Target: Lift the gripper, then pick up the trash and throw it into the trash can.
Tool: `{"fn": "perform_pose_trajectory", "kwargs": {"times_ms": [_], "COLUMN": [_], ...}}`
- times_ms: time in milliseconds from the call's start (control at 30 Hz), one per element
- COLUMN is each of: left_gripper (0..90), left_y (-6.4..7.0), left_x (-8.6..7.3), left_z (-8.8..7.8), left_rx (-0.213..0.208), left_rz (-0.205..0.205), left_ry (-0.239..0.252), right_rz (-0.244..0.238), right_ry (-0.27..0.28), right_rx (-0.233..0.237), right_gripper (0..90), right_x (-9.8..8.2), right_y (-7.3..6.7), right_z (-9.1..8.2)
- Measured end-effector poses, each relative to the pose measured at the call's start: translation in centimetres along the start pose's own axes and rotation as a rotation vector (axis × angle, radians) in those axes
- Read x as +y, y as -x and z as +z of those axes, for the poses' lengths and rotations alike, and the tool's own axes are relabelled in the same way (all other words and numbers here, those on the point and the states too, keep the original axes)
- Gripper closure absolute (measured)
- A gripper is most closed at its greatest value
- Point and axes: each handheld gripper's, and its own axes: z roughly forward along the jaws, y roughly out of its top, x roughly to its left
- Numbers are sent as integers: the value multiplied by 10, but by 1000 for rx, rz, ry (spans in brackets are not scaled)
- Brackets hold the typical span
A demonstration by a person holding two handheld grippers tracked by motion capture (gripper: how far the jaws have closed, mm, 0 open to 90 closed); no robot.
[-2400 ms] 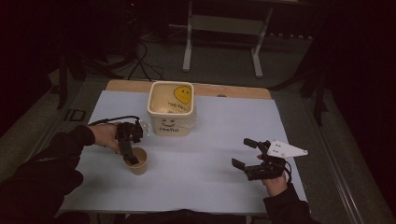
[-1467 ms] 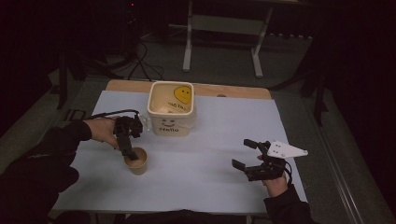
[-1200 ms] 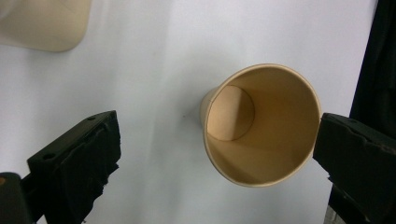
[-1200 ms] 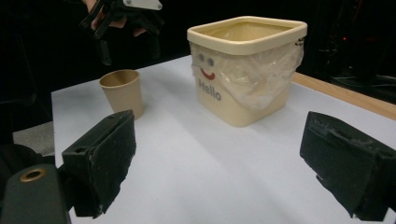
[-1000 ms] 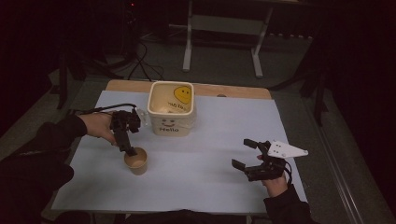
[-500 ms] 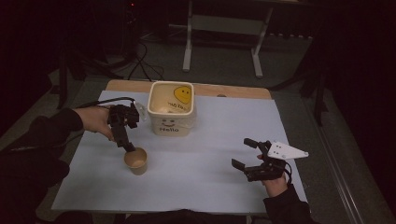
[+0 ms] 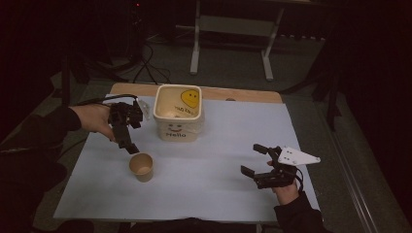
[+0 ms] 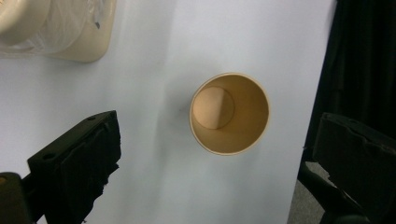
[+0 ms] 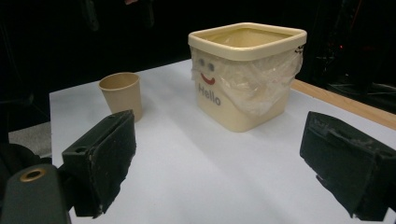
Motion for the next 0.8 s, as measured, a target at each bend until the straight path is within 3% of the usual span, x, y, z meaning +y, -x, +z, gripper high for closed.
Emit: {"fn": "perform_pose_trajectory", "kwargs": {"times_ms": [800], "left_gripper": [18], "left_y": [4], "left_x": [9], "left_z": [-9], "left_rx": [7], "left_rz": [23], "left_ry": [12], "right_rz": [6], "right_ry": [-12], "right_rx": [1], "right_gripper": [104], "right_x": [-2], "right_y": [-2], "right_z": [-4]}}
